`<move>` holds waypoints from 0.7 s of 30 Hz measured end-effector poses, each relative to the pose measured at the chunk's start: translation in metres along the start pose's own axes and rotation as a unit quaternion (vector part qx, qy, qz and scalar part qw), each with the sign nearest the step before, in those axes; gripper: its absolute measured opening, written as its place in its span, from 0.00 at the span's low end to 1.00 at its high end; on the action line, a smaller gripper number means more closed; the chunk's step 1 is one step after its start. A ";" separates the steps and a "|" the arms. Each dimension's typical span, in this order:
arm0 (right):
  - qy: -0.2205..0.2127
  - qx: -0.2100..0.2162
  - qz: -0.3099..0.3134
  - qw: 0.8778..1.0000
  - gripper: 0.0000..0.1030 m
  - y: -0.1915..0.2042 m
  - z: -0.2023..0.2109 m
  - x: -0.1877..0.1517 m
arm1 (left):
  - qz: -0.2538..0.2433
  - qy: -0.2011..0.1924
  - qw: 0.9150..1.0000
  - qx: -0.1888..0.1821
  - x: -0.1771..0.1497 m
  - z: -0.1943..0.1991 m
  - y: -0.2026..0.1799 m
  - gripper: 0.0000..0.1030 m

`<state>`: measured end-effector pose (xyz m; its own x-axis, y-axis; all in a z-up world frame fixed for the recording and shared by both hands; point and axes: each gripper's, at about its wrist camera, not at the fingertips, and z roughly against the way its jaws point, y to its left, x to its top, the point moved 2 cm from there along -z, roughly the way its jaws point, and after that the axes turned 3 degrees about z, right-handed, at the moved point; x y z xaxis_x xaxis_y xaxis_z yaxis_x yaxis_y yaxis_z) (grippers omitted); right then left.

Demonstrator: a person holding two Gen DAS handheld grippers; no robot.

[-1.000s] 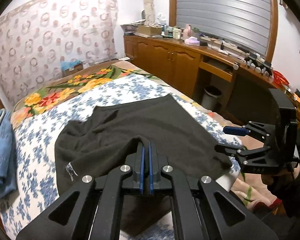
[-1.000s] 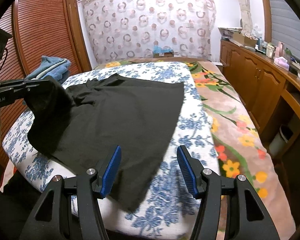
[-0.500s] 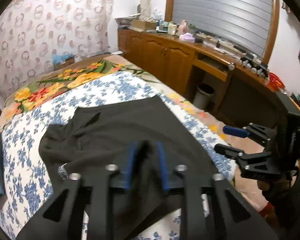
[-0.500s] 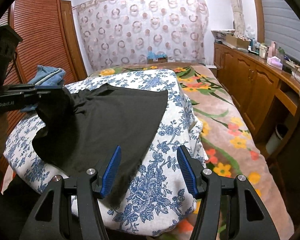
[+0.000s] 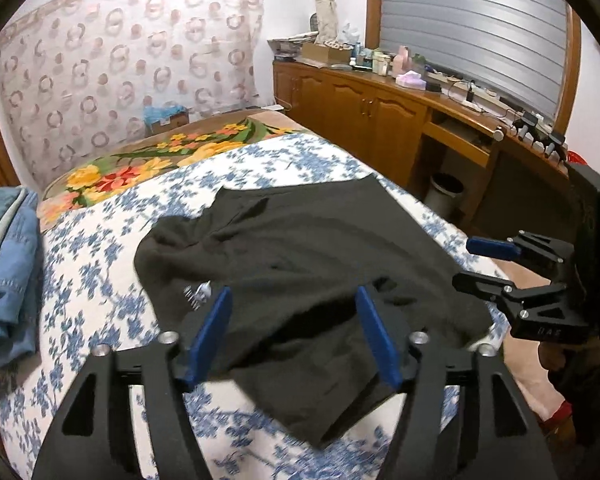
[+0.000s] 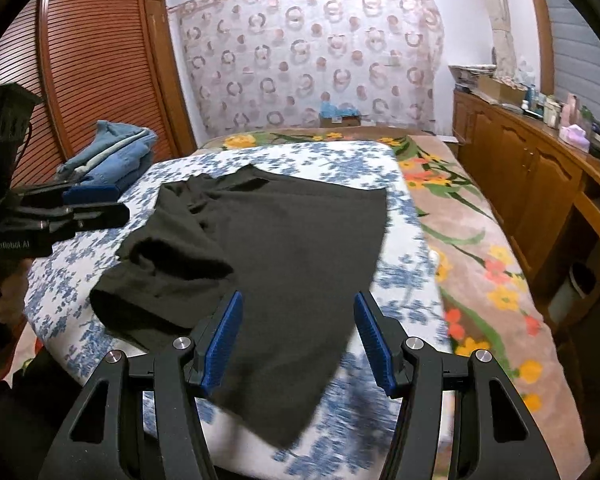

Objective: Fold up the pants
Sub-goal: 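Close the right gripper on the folded shirt's edge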

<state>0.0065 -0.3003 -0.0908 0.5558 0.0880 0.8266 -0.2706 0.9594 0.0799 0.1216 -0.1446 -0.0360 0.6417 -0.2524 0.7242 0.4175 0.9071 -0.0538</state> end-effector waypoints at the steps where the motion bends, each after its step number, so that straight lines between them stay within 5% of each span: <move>1: 0.001 0.003 0.002 1.000 0.58 0.002 -0.003 0.000 | 0.002 -0.001 1.000 0.000 -0.003 0.001 0.003 0.72; 3: 0.005 0.010 0.003 1.000 0.58 0.007 -0.009 0.001 | 0.008 -0.001 1.000 0.002 -0.009 0.001 0.010 0.79; 16: 0.045 0.035 0.020 0.998 0.41 0.012 -0.045 0.004 | 0.046 0.020 0.998 0.025 -0.047 -0.007 0.046 0.79; 21: 0.049 0.038 0.025 0.998 0.22 0.010 -0.047 0.007 | 0.049 0.027 0.998 0.025 -0.054 -0.012 0.047 0.79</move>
<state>0.0445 -0.2773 -0.1106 0.6137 0.1642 0.7723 -0.3567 0.9303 0.0857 0.1145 -0.0923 -0.0855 0.7124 -0.1790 0.6786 0.3196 0.9436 -0.0866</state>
